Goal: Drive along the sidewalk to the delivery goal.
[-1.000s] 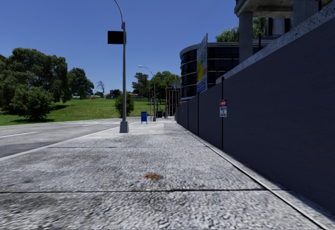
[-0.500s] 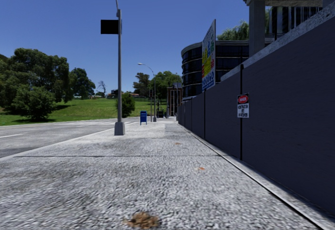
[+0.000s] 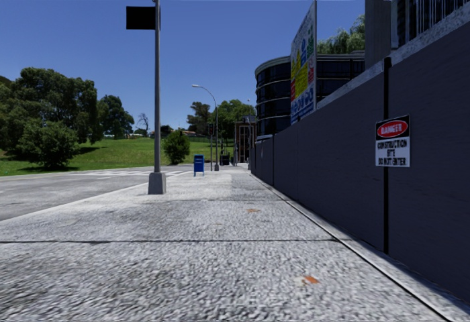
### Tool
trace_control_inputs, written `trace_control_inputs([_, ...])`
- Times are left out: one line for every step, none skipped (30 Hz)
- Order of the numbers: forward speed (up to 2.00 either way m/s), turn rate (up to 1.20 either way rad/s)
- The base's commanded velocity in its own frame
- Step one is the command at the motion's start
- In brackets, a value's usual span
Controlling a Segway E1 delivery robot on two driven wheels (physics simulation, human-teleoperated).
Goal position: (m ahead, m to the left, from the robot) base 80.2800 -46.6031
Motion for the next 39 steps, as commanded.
trace_control_inputs([2.0, 0.0])
trace_control_inputs([2.0, 0.0])
trace_control_inputs([2.0, 0.0])
trace_control_inputs([2.0, 0.0])
trace_control_inputs([2.0, 0.0])
trace_control_inputs([2.0, 0.0])
trace_control_inputs([2.0, 0.0])
trace_control_inputs([2.0, 0.0])
trace_control_inputs([2.0, 0.0])
trace_control_inputs([2.0, 0.0])
trace_control_inputs([2.0, 0.0])
trace_control_inputs([2.0, 0.0])
trace_control_inputs([2.0, 0.0])
trace_control_inputs([2.0, 0.0])
trace_control_inputs([2.0, 0.0])
trace_control_inputs([2.0, 0.0])
trace_control_inputs([2.0, 0.0])
trace_control_inputs([2.0, 0.0])
trace_control_inputs([2.0, 0.0])
trace_control_inputs([2.0, 0.0])
trace_control_inputs([2.0, 0.0])
trace_control_inputs([2.0, 0.0])
trace_control_inputs([2.0, 0.0])
trace_control_inputs([2.0, 0.0])
trace_control_inputs([2.0, 0.0])
trace_control_inputs([2.0, 0.0])
trace_control_inputs([2.0, 0.0])
trace_control_inputs([2.0, 0.0])
trace_control_inputs([2.0, 0.0])
trace_control_inputs([2.0, 0.0])
trace_control_inputs([2.0, 0.0])
trace_control_inputs([2.0, 0.0])
trace_control_inputs([2.0, 0.0])
trace_control_inputs([2.0, 0.0])
trace_control_inputs([2.0, 0.0])
trace_control_inputs([2.0, 0.0])
trace_control_inputs([2.0, 0.0])
trace_control_inputs([2.0, 0.0])
trace_control_inputs([2.0, 0.0])
